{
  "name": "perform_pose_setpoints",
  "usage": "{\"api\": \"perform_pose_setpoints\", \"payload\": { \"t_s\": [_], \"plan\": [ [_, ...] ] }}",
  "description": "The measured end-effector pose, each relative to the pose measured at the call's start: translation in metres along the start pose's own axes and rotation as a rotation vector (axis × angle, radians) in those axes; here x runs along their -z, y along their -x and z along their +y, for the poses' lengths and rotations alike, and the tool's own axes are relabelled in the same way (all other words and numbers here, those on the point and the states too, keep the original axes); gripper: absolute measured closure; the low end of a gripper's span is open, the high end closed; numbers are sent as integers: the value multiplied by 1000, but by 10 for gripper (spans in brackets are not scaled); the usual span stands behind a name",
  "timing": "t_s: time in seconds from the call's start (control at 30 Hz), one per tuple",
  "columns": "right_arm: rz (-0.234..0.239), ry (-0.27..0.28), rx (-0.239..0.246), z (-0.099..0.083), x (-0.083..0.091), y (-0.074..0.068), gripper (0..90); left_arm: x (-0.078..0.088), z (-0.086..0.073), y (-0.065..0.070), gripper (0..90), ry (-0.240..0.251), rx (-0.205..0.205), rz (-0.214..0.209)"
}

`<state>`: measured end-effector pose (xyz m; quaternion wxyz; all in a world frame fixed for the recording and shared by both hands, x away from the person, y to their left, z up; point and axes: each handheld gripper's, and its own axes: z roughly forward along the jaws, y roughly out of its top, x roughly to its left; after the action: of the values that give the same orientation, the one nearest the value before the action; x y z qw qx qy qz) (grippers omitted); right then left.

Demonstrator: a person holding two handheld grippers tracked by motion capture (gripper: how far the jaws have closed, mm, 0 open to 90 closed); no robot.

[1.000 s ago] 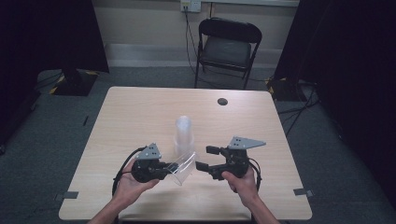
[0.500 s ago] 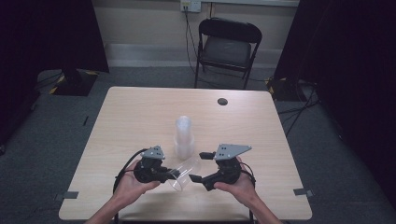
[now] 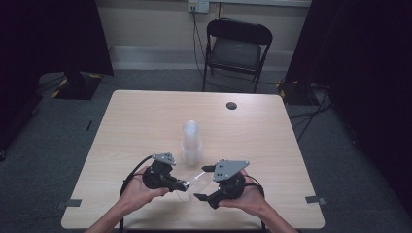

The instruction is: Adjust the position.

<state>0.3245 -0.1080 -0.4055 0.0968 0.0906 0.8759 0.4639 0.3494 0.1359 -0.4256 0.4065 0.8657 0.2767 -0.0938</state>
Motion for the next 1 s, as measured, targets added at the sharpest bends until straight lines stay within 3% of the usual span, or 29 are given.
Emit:
{"api": "perform_pose_setpoints", "payload": {
  "t_s": [0.07, 0.1, 0.2, 0.23, 0.27, 0.3, 0.33, 0.67, 0.93, 1.0],
  "plan": [
    [0, -10, 31, 0, -2, -3, 170, 0, 0, -1, 863, -17, 3, 15],
    [-1, -18, 47, 0, -3, -4, 165, -1, 0, -2, 863, -12, 8, -13],
    [-8, -44, 93, -1, -8, -7, 148, -2, 0, -3, 865, -19, 16, -20],
    [-7, -51, 102, -1, -9, -7, 146, -2, 1, -4, 865, -31, 22, -2],
    [-8, -55, 111, -2, -10, -7, 144, -3, 1, -6, 865, -28, 29, -27],
    [-7, -57, 122, -2, -11, -7, 142, -3, 1, -6, 865, -26, 42, -21],
    [-8, -61, 128, -2, -13, -8, 143, -3, 2, -8, 869, -20, 50, -38],
    [-24, -96, 189, 0, -25, -14, 142, -2, 4, -10, 877, -13, 80, -57],
    [-44, -122, 217, 1, -33, -16, 145, -6, 11, -9, 877, -39, 89, -38],
    [-59, -131, 218, 0, -35, -16, 144, -8, 14, -8, 876, -52, 116, -30]
  ]
}}
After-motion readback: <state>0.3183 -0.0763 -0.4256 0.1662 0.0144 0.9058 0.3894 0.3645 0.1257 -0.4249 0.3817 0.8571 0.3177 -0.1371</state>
